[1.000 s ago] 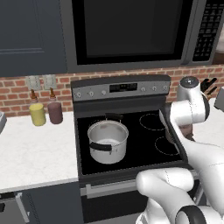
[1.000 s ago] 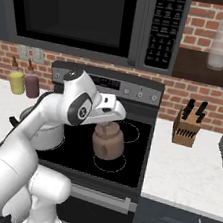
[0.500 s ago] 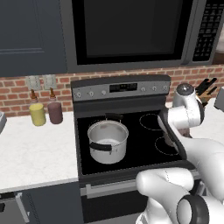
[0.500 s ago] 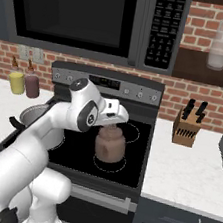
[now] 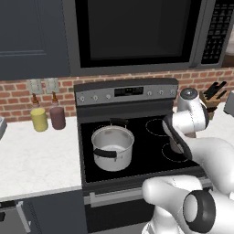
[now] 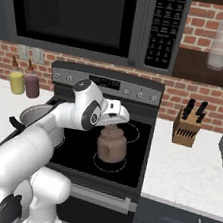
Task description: Pick the kettle from the counter and place it on a stove burner. Then turn the burner on.
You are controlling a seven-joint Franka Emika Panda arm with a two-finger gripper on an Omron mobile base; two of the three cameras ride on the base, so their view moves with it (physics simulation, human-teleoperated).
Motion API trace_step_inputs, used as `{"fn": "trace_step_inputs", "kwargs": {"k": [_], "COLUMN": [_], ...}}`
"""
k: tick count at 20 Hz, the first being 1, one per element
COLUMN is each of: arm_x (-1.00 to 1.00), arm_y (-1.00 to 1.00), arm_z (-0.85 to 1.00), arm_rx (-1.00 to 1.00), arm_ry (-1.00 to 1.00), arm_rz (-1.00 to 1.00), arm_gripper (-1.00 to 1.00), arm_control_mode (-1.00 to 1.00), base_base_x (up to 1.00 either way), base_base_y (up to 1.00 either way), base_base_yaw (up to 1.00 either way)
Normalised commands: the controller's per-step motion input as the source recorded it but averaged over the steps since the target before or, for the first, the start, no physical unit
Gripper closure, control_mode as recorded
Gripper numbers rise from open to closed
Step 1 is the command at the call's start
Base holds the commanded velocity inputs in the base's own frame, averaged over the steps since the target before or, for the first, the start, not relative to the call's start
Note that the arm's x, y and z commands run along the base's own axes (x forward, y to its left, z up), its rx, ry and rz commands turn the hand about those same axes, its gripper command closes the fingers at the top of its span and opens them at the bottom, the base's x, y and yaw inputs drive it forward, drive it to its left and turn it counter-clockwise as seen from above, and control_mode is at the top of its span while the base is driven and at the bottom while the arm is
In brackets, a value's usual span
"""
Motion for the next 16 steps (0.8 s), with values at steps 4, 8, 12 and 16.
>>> {"fn": "trace_step_inputs", "kwargs": {"k": [4, 8, 12, 16], "arm_x": [0.00, 0.24, 0.26, 0.28], "arm_y": [-0.01, -0.06, -0.08, -0.10], "arm_z": [0.00, -0.03, -0.10, -0.15], "arm_rx": [0.00, 0.00, 0.04, 0.07], "arm_ry": [0.00, -0.06, -0.08, -0.09], "arm_rz": [0.00, 0.00, 0.00, 0.00], "arm_gripper": [1.00, 1.00, 1.00, 1.00], "arm_control_mode": [-1.00, -1.00, -1.00, -1.00], "base_base_x": [0.00, 0.00, 0.00, 0.00], "base_base_y": [0.00, 0.00, 0.00, 0.00], "base_base_yaw": [0.00, 0.00, 0.00, 0.00]}}
